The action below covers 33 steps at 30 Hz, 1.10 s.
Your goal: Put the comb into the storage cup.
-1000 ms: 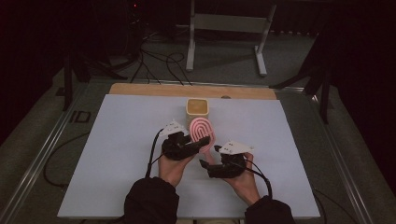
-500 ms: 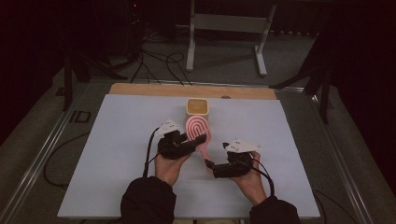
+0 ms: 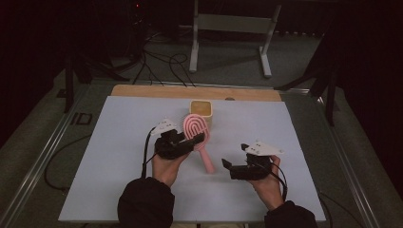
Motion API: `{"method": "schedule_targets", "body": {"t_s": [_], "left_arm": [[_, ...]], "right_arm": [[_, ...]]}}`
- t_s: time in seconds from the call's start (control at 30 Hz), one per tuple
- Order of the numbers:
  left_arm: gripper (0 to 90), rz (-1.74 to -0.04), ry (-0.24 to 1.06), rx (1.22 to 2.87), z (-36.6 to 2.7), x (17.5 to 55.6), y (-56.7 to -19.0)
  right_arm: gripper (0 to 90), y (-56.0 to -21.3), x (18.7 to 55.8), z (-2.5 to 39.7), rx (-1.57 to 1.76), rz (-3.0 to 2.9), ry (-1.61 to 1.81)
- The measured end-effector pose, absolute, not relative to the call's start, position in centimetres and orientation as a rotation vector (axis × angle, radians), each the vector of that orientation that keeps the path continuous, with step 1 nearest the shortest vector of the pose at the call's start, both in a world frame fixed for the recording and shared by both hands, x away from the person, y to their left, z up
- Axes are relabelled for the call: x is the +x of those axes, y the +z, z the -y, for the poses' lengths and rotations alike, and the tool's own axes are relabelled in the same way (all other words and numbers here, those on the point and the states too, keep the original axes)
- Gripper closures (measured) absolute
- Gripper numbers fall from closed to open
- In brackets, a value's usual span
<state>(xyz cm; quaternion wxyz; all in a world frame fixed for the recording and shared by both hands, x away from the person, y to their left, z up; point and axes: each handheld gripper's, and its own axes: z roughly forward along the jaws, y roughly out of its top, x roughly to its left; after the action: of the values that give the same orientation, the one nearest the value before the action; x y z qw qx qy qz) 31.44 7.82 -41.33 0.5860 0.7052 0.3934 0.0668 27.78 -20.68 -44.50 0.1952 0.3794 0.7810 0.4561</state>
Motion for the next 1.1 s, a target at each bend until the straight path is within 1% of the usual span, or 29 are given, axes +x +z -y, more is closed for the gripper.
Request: {"method": "schedule_targets", "body": {"t_s": [0.4, 0.77, 1.1], "left_arm": [[64.5, -0.931, 0.170, 1.642, -8.4, 31.8, -41.0], [64.5, -0.935, 0.191, 1.648, -8.9, 31.9, -40.5], [64.5, -0.940, 0.201, 1.646, -9.1, 31.9, -40.4]], "right_arm": [[9.6, -45.4, 26.9, 23.8, 1.128, -2.120, 1.290], [9.9, -46.5, 25.7, 25.7, 1.119, -2.042, 1.327], [9.9, -47.8, 25.6, 26.8, 1.124, -1.987, 1.348]]}}
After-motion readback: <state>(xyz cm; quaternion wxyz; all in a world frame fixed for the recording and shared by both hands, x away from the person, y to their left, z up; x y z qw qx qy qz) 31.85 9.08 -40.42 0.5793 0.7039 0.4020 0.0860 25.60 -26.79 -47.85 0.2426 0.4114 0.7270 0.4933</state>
